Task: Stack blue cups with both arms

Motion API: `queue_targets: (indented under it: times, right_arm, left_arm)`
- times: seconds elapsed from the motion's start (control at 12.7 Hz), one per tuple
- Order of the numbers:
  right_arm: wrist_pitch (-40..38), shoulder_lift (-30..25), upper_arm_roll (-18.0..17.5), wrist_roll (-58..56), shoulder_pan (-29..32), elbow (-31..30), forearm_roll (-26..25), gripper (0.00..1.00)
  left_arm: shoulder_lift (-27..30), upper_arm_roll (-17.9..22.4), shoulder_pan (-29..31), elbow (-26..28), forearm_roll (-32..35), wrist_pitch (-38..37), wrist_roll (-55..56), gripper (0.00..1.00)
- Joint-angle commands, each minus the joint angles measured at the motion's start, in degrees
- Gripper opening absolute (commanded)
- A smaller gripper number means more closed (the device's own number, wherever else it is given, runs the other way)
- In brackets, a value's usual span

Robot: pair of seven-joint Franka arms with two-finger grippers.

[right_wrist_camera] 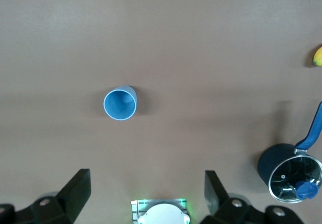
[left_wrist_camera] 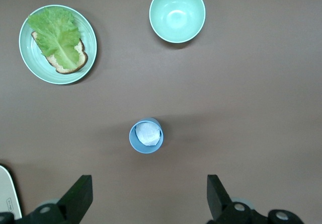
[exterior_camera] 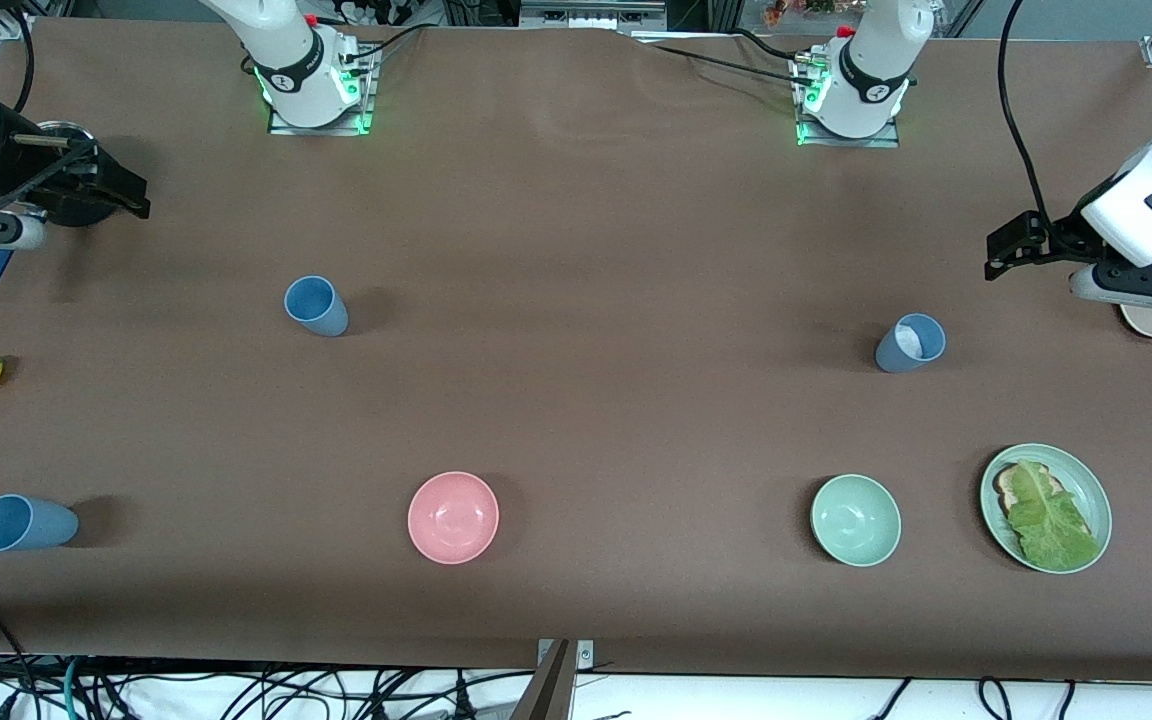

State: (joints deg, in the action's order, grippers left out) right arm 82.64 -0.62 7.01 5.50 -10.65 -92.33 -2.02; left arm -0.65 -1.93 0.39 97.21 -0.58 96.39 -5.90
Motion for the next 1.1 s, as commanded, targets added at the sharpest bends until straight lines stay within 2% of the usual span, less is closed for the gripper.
queue_targets:
  times: [0.0,1.02]
  right_arm:
    - [-1.08,0.36,-0.50,0.03,0.46,1.36,0.69,1.00]
    - [-1.34,0.44,-0.42,-0.67,0.46,1.54,0.88,1.00]
  left_arm:
    - [0.56,-0.10,0.05,-0.53,-0.29,-1.03,-1.04,1.00]
    - [0.56,-0.18,-0.04,-0.45,-0.29,-1.03,-0.16,1.00]
